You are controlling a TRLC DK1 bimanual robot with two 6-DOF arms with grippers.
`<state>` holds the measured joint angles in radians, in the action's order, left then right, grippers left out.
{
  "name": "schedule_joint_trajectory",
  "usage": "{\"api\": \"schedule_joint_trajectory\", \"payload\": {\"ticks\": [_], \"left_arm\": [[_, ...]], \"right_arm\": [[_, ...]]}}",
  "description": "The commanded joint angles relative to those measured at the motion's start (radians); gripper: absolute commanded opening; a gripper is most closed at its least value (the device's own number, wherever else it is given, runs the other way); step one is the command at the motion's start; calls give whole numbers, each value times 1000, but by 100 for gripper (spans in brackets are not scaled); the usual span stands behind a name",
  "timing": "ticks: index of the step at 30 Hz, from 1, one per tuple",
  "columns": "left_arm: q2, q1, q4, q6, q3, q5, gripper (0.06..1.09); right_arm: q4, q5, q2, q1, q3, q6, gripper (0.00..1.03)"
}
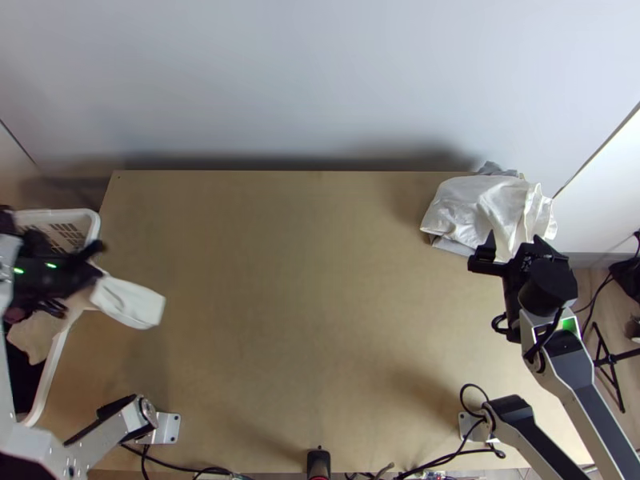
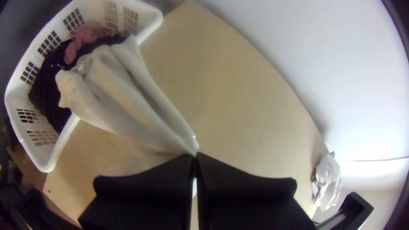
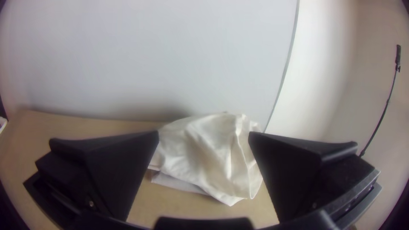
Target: Fold the t-shirt
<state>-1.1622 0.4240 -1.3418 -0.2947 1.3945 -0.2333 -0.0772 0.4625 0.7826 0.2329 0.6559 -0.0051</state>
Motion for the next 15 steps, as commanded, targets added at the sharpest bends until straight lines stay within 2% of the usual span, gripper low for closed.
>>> {"api": "schedule_joint_trajectory", "payload": {"ticks": [1, 6, 9, 12, 15], "left_arm": [[73, -301, 30, -133, -118, 71, 10], [68, -496, 121, -279, -135, 89, 10], [68, -568, 208, -291, -187, 97, 10], [70, -726, 308, -284, -255, 190, 10], [48, -889, 474, -276, -385, 230, 10]], "right_arm": [[5, -1, -31, 9, -38, 19, 98], [4, -1, -102, 9, -121, 22, 98], [-3, -1, -155, 11, -177, 28, 98], [-18, -1, -204, 22, -226, 50, 98], [-19, -5, -235, 39, -285, 68, 98]]}}
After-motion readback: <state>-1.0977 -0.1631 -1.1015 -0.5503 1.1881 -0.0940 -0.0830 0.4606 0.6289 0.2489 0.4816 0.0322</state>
